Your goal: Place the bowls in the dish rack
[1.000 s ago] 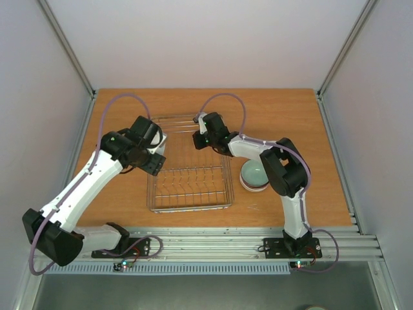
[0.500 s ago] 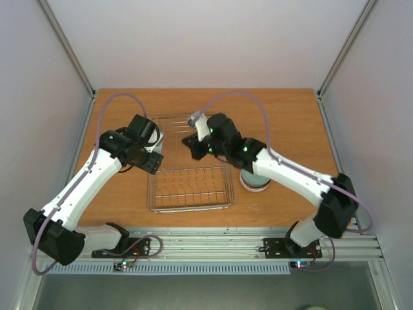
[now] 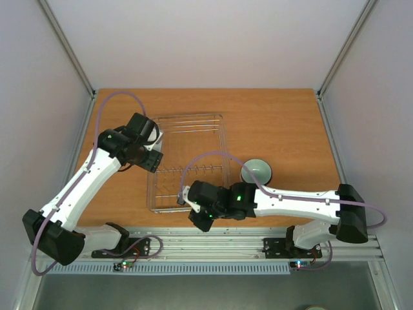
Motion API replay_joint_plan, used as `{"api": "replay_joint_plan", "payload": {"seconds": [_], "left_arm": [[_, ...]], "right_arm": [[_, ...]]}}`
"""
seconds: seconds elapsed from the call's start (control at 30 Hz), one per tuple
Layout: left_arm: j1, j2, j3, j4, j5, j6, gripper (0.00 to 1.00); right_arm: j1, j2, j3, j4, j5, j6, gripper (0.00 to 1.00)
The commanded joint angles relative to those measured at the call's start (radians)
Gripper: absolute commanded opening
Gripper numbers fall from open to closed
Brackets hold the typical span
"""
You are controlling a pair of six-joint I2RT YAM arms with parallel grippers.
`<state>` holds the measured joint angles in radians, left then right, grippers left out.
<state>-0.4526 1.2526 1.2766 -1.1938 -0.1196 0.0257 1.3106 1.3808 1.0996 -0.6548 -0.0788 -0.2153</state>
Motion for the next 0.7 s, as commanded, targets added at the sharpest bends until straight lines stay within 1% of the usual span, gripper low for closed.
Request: {"api": "replay_joint_plan", "payload": {"seconds": [0.0, 0.3, 0.33, 0.43, 0.67], "left_arm": [[0.008, -0.023, 0.048, 0.040, -0.014, -0.010, 0.00], [0.026, -0.043, 0.034, 0.032, 0.012, -0.010, 0.00], [0.027, -0.042, 0.039, 0.028, 0.018, -0.039, 0.00], [0.031, -0.037, 0.056, 0.025, 0.029, -0.050, 0.01], [0.032, -0.021, 0.046, 0.027, 0.043, -0.056, 0.00]], "right_arm": [[0.049, 0.062, 0.014, -0.049, 0.013, 0.027, 0.01], [0.058, 0.190, 0.010, -0.010, 0.070, 0.012, 0.01], [0.058, 0.201, 0.006, -0.004, 0.075, 0.009, 0.01], [0.055, 0.222, 0.003, 0.009, 0.114, 0.002, 0.01], [0.028, 0.264, 0.016, 0.030, 0.144, -0.027, 0.01]]}}
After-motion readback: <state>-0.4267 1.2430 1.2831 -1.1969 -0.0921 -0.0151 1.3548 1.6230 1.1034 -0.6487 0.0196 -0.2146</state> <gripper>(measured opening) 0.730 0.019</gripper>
